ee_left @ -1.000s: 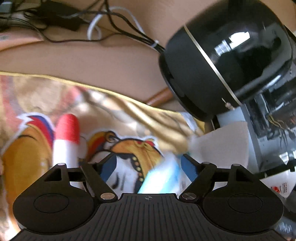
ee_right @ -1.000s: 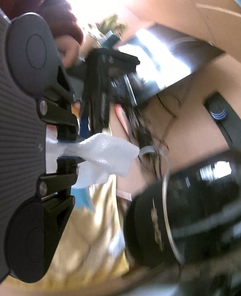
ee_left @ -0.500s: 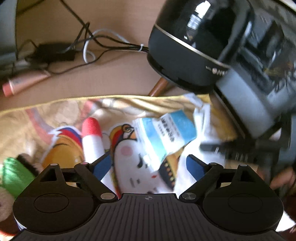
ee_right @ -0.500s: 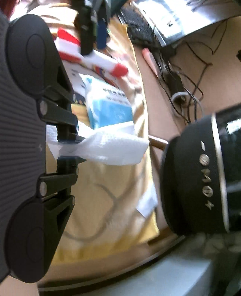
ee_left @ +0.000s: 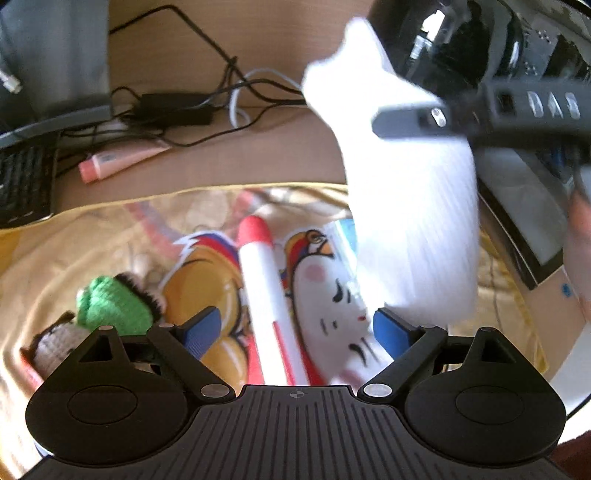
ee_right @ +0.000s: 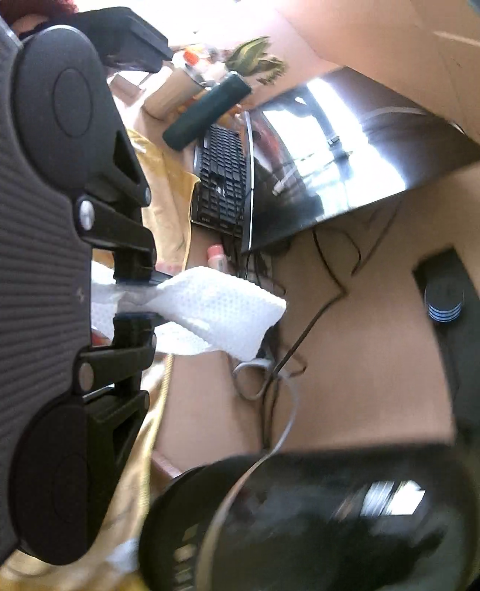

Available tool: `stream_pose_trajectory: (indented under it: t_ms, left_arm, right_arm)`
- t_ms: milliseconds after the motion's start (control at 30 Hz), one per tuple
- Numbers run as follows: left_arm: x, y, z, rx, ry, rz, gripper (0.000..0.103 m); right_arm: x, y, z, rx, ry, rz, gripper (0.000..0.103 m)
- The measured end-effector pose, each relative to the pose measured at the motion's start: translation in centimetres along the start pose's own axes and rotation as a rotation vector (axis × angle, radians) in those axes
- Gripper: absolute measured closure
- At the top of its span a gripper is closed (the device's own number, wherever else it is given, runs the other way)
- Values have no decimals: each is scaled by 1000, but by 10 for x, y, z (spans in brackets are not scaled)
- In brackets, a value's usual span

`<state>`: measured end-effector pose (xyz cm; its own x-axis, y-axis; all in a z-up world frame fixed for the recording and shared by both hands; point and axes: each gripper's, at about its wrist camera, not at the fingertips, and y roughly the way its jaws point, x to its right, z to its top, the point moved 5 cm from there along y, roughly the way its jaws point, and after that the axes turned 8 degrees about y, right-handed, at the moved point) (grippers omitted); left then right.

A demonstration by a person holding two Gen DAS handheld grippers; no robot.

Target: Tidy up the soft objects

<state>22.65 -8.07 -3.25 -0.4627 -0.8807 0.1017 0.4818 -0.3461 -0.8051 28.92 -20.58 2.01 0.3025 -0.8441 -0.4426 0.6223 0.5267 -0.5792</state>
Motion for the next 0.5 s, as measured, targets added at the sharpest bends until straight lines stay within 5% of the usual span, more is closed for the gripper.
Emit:
stream_pose_trajectory:
  t_ms: [167,400,500]
  left_arm:
    - [-18,0,-23,-46,-85,-36,9]
    - [-41,13,-54,-139,-233,-2,9]
    - [-39,14,-56,-155,-215,16,9]
  right_arm:
    - [1,34,-4,-80,-18,-37,88]
    - [-14,98,-27,-211,101,113,88]
    - [-14,118,-45,-245,34,37,88]
